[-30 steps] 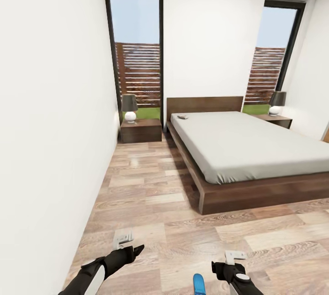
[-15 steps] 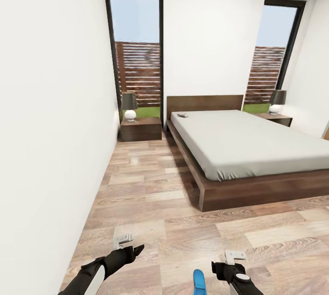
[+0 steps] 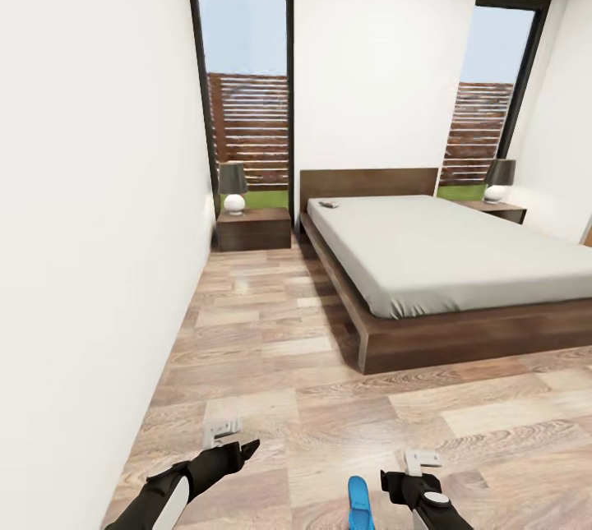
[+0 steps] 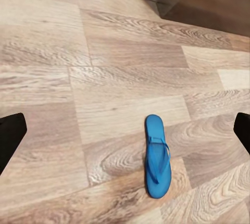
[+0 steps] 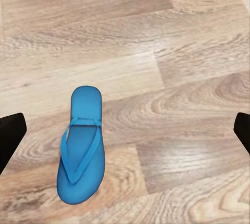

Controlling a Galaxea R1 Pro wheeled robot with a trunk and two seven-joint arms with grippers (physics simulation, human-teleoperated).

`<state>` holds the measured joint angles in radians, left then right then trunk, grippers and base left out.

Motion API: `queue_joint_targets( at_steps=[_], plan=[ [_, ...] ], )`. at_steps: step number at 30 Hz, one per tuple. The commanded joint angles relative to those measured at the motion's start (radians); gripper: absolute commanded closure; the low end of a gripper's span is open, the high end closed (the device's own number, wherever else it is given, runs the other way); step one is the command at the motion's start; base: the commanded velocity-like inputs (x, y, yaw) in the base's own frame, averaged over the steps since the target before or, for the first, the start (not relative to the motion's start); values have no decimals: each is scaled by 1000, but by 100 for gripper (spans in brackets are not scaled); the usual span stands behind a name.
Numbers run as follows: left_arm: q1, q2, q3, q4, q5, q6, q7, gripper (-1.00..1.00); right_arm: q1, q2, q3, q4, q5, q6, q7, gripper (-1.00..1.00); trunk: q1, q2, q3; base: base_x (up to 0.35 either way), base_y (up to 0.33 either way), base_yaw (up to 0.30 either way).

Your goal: In the bedroom, move the book from the bed onto either nightstand, and place the two sandals side by side next to the bed.

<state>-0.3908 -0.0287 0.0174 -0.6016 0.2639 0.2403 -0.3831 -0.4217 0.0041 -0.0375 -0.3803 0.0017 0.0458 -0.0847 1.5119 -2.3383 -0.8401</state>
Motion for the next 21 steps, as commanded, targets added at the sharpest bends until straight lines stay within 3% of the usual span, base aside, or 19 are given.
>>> queue_joint_targets(
  at_steps=[1,21],
  plan=[
    [0,0,2,-1,11,10,-2,-100,0,0,-2,-2,0,5,-1,-100,4,-8,-4,0,0,0],
    [0,0,2,0,11,10,-2,-100,0,1,-2,-2,0,5,-1,-100,80,-148,-67,0,0,0]
  ],
)
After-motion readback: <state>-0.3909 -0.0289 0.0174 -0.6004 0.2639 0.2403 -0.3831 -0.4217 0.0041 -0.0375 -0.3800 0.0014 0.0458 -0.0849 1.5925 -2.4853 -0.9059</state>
